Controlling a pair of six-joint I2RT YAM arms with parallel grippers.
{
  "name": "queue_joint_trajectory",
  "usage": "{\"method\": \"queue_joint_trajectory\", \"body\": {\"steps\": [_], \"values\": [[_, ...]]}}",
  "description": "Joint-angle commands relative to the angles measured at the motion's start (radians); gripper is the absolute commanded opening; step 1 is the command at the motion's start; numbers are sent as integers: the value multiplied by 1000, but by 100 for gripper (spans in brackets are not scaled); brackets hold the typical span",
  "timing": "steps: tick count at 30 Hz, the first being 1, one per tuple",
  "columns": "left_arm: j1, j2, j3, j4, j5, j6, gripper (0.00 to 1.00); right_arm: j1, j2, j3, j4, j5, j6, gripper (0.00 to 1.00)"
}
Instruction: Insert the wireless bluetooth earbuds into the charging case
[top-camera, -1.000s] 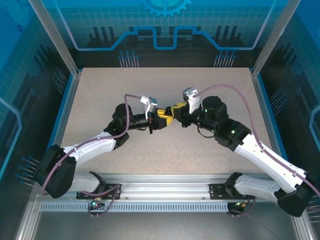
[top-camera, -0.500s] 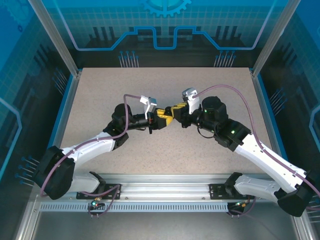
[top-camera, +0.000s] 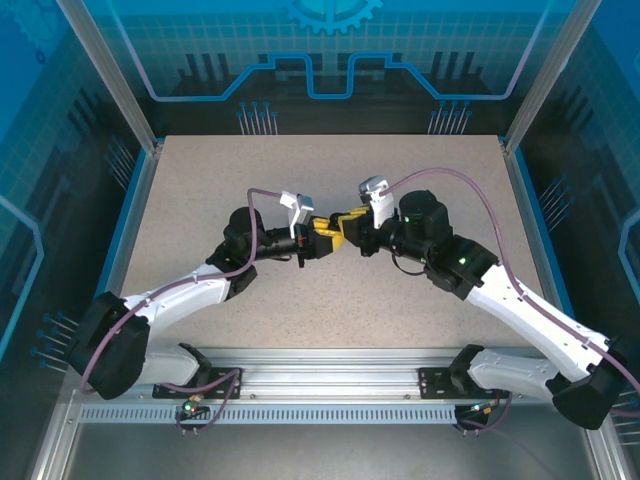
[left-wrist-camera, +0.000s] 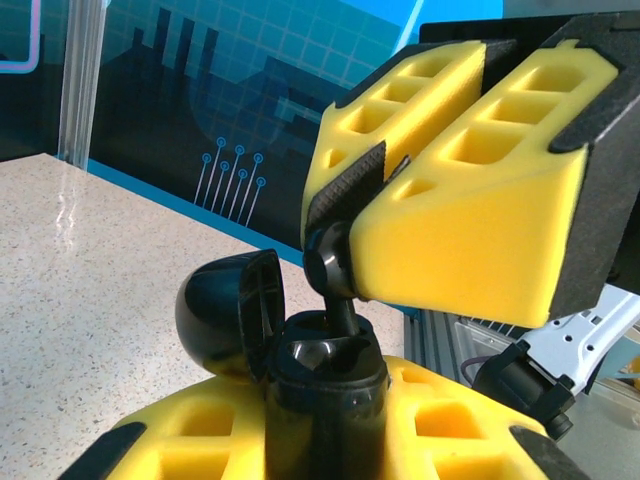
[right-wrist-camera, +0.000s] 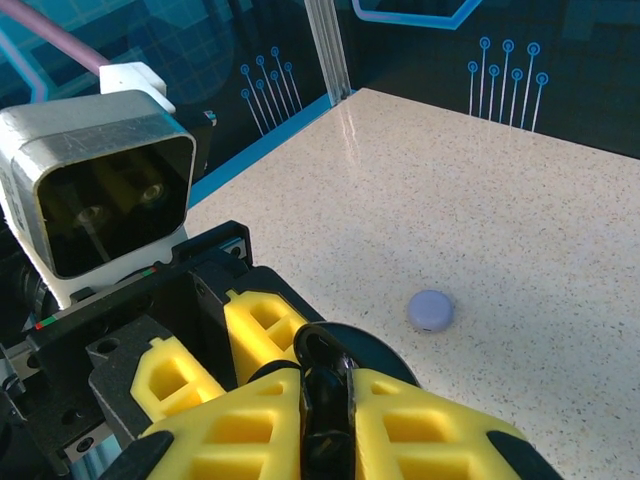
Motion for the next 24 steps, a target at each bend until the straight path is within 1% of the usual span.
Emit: {"method": "queue_joint_trajectory", "body": {"steps": [1,5,9,12,16,18,21,24], "values": [[-9,-30,31,18,-17,27,7,18,11,39,-22,-7,-17,16],[-8,-35,31,15,-16,27,7,21,16,40,-26,0,-16,20],[-8,-34,31,11,-14,28,7,22,14,42,-28,7,-16,27],[-8,-33,30,11,-12,30,7,22,13,46,-35,7,-14,28],[-8,-29,30,10,-11,30,7,22,9,49,-36,13,-10,36],[-8,-29,31,7,-11,31,7,22,7,50,-38,17,-8,37],[-9,-31,29,-3,-10,41,7,22,-2,51,-41,29,0,40],[-9,-34,29,-19,-9,53,7,22,-14,51,-49,67,15,46]]}}
